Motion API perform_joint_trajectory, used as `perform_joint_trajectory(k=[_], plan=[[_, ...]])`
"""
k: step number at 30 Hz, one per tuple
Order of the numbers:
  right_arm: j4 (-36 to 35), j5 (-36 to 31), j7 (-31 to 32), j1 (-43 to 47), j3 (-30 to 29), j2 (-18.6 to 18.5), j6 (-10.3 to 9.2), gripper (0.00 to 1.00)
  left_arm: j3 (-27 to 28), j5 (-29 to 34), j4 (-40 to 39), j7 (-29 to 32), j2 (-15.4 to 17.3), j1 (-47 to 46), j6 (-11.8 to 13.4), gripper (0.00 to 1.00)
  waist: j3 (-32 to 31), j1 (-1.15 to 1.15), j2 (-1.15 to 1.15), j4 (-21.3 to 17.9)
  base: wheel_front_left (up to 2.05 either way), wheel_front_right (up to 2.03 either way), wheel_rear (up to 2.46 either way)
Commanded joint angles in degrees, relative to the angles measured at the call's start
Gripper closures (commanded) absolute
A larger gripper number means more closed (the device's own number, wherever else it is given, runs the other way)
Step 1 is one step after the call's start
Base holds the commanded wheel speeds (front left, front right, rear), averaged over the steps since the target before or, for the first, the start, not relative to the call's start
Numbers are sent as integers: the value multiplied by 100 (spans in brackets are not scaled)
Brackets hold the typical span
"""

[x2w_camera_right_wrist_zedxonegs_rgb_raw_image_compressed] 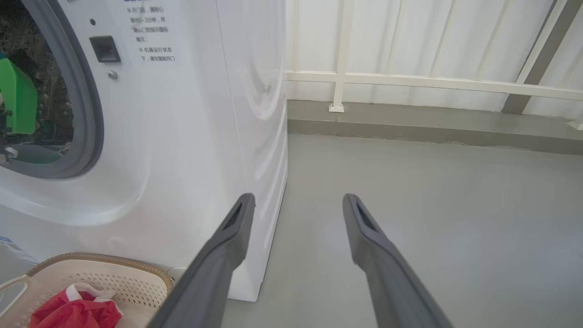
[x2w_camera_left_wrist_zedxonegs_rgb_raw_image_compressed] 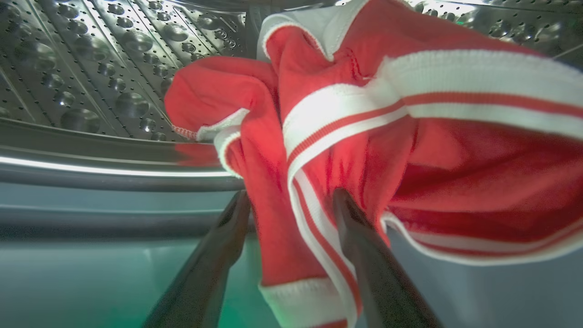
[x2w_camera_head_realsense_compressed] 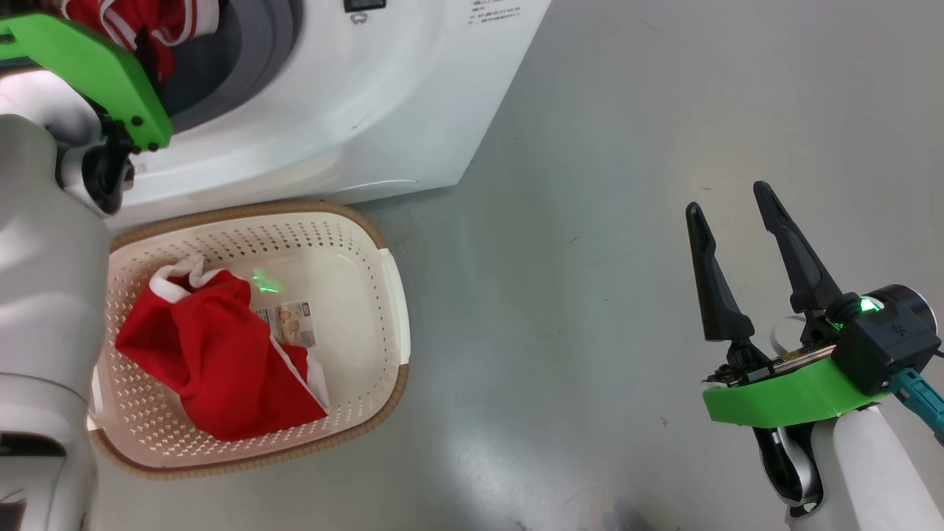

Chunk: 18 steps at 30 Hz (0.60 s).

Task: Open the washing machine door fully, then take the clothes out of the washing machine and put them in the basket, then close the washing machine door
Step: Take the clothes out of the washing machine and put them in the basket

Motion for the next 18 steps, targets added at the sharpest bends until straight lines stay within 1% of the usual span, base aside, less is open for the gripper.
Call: perform_joint_trajectory(k=[1,3,6,12,18], plan=[[-111,61,-36,37,127,-46,36,0,25,-20,-97,11,225,-103,-1,53,-1,0,0,-12,0,0,0],[-117,59,-36,39,124,-46,36,0,-3,-12,-99,-46,221,-112,-17,100,2,0,0,-20,0,0,0],[-123,63,-36,41,114,-46,36,0,-32,-13,-121,-176,213,-134,-43,100,13,0,0,-17,0,0,0],[-103,91,-36,21,121,-46,36,0,-74,-61,-225,-527,228,-123,-207,100,16,0,0,7,0,0,0],[-82,105,-36,3,103,-46,36,0,-187,-8,-391,-1123,293,-13,-288,100,6,0,0,72,0,0,0]])
